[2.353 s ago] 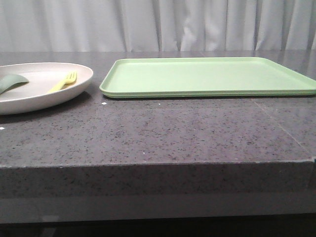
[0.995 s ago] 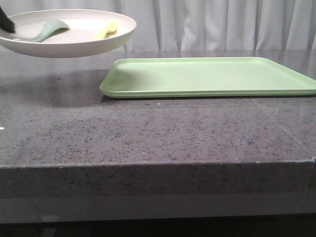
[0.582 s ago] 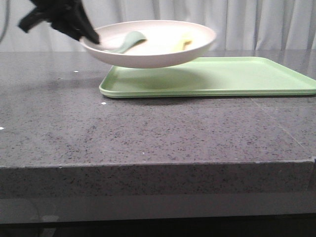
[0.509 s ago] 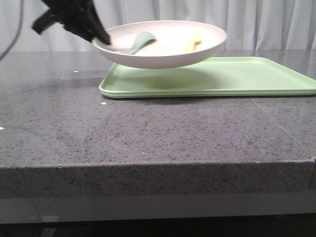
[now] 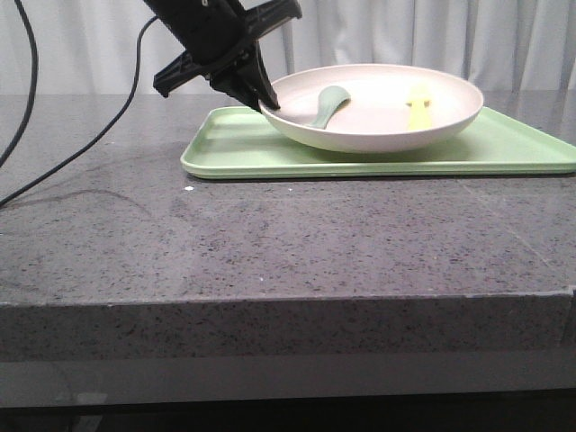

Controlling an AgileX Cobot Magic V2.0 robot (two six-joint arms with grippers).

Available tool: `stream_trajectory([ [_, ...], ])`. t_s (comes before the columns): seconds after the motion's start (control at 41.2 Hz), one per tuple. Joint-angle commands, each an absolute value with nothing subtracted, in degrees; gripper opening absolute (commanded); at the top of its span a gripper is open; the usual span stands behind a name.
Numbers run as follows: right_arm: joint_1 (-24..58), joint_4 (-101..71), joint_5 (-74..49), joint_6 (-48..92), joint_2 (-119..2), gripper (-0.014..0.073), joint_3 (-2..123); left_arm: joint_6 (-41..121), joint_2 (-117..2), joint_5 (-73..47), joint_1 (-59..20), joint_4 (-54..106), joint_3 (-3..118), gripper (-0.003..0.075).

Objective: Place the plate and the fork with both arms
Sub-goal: 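Lower the plate onto the tray and open the left gripper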

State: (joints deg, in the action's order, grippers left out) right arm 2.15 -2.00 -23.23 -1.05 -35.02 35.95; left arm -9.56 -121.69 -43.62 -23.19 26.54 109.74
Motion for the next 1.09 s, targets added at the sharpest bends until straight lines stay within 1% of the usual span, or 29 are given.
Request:
stream_trajectory([
  [0.0, 2.8, -2.0, -19.1, -0.7, -35.4, 0.0587, 38.1, -12.0, -118.1, -38.3, -23.6, 28.3, 112.0, -0.0018],
  [0.534, 3.7, -2.0, -18.8, -0.7, -35.4, 0.0587, 38.1, -12.5, -119.0, -38.3, -24.7, 26.4, 112.0, -0.0011],
  [0.631, 3.7, -2.0, -18.8, -0.7, -35.4, 0.0587, 38.1, -12.5, -119.0, -38.4, -25.0, 25.6, 112.0, 0.0034],
  [0.728, 3.7, -2.0, -18.8, -0.7, -35.4, 0.0587, 38.1, -12.5, -119.0, -38.4, -25.1, 25.4, 112.0, 0.0104],
  [0.849, 3.7, -2.0, -18.8, -0.7, -35.4, 0.0587, 38.1, -12.5, -119.0, -38.4, -25.1, 25.4, 112.0, 0.0158],
  [0.97, 3.7, -2.0, -18.8, -0.7, -35.4, 0.0587, 38.1, -12.4, -118.1, -39.0, -25.0, 25.0, 112.0, 0.0194],
  [1.068, 3.7, -2.0, -18.8, -0.7, -35.4, 0.0587, 38.1, -11.9, -116.0, -39.4, -24.6, 22.5, 112.0, 0.0202],
])
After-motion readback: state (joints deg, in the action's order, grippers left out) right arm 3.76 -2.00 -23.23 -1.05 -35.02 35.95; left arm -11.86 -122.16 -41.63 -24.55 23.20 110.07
